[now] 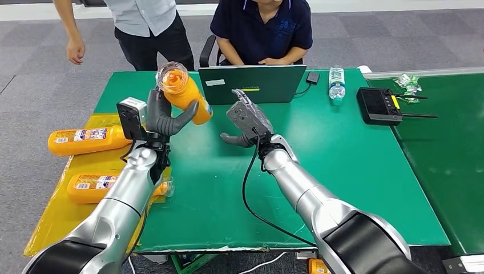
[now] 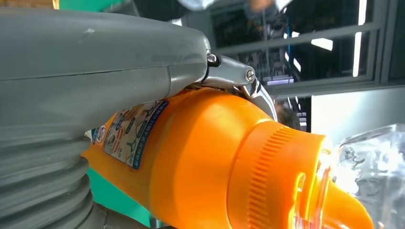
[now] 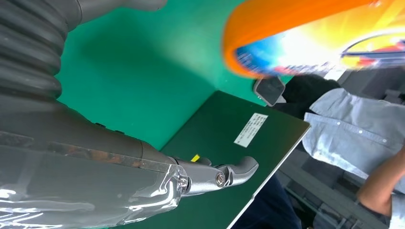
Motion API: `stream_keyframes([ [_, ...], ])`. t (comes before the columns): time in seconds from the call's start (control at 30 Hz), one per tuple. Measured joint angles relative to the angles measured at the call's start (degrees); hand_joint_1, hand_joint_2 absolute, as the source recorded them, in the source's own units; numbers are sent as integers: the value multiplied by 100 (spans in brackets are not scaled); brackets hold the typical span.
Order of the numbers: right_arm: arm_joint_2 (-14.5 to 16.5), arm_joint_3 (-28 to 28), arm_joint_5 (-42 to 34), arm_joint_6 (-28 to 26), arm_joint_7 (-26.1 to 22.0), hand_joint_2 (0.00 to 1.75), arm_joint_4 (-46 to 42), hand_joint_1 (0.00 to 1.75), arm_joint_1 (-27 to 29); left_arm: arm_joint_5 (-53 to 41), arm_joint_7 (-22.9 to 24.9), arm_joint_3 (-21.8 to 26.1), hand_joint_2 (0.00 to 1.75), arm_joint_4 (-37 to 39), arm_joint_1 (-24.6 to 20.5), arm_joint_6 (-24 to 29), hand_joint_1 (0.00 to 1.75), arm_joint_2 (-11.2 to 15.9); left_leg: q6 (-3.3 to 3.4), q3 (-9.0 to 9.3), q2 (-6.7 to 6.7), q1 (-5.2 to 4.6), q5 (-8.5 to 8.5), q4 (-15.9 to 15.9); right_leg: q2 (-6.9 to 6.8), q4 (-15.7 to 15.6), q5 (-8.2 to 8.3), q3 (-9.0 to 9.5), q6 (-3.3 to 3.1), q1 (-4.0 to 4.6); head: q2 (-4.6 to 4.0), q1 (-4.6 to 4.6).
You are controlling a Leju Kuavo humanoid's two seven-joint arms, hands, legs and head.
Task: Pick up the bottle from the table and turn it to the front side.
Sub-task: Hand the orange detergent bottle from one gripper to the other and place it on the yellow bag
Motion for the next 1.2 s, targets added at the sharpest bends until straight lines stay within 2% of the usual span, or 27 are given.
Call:
stream_keyframes([
  [0.13, -63, 0, 28, 2, 0, 175, 0, 0, 27, -247, 0, -90, 175, -52, -18, 442, 175, 188, -1, 1, 1, 1, 1, 0, 1, 0, 0, 0, 0, 1, 0, 0],
  [0.33, -118, 0, 58, 5, 11, 175, -2, 0, 77, -421, 0, -202, 175, -73, -38, 712, 175, 369, -1, 1, 0, 1, 1, 0, 1, 1, 0, 0, -1, 1, 0, 0],
  [0.53, -205, 1, 286, 3, 120, 175, -36, 0, 99, -1127, 0, -422, 175, 14, -136, 1625, 175, 616, -1, 1, 1, 0, 1, 0, 1, 0, 0, 0, -1, 0, 0, 0],
  [0.7, -414, 2, 521, 7, 240, 175, -202, 0, 176, -1775, 2, -540, 175, 268, -253, 2232, 175, 926, -1, 2, 1, 1, 1, 0, 1, 1, 1, 0, -1, 1, 0, 0],
  [0.9, -704, 2, 594, -29, 300, 175, -397, 0, 274, -2175, 27, -542, 175, 444, -280, 2606, 175, 1257, -2, 1, 1, 1, 1, 0, 1, 1, 1, 0, -1, 1, 0, 0],
  [1.2, -1016, 5, 624, -29, 465, 175, -910, 0, 461, -2739, 71, -537, 175, 470, -267, 2882, 175, 1544, -1, -1, -1, 0, 1, 0, 0, 1, 1, 0, -1, 0, 0, 0],
])
